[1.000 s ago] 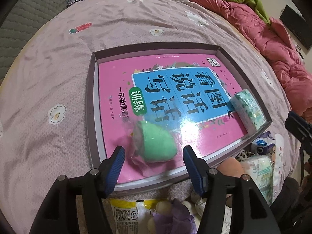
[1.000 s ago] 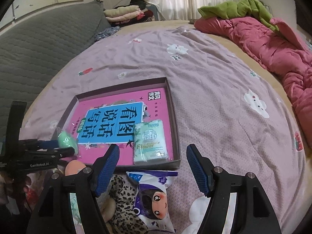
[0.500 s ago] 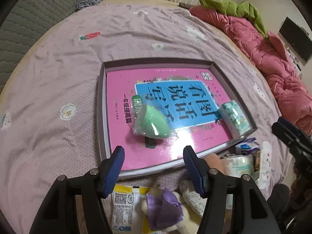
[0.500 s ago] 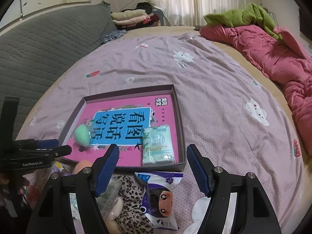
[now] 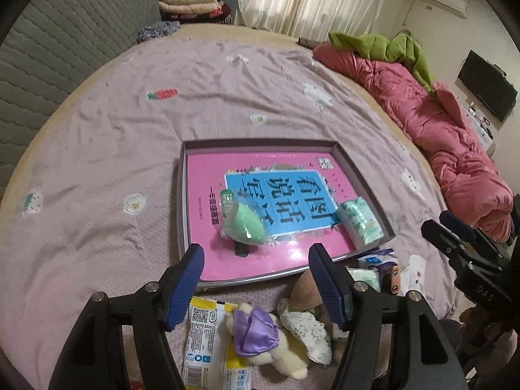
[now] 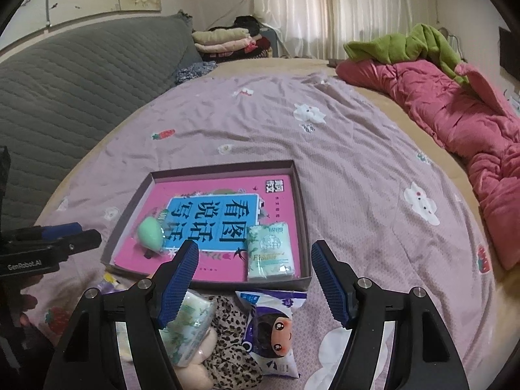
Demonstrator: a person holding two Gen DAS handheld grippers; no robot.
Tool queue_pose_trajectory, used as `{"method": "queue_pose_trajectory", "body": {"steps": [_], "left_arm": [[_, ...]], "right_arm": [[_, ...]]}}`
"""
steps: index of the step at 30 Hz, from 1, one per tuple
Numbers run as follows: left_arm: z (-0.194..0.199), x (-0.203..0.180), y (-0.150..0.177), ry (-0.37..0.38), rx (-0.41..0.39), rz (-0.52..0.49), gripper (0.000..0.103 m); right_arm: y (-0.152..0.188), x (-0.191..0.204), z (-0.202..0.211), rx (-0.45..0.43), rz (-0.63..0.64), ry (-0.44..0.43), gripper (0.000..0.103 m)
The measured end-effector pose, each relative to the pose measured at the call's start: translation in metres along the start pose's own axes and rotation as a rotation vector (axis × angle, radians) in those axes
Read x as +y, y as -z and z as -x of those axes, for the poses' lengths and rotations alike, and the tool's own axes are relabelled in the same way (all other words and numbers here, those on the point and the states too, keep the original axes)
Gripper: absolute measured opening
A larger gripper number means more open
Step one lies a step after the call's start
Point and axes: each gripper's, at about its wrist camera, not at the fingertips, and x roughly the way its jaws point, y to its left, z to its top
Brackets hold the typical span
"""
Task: Organize soft objects
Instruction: 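Move both tools back toward the remaining pile of soft items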
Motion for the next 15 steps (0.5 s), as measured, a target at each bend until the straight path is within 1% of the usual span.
{"method": "queue_pose_trajectory", "body": {"steps": [3, 15], "left_arm": [[0.012, -0.002, -0.001, 0.006, -0.024, -0.001, 0.067], [0.047, -0.005, 0.004, 0.011, -0.076, -0.002, 0.067]], "right_arm": [[-0.002, 0.003, 0.008, -0.013, 0.009, 0.000, 0.073], [-0.007, 0.005, 0.038, -0.065, 0.007, -0.009, 0.073]]}}
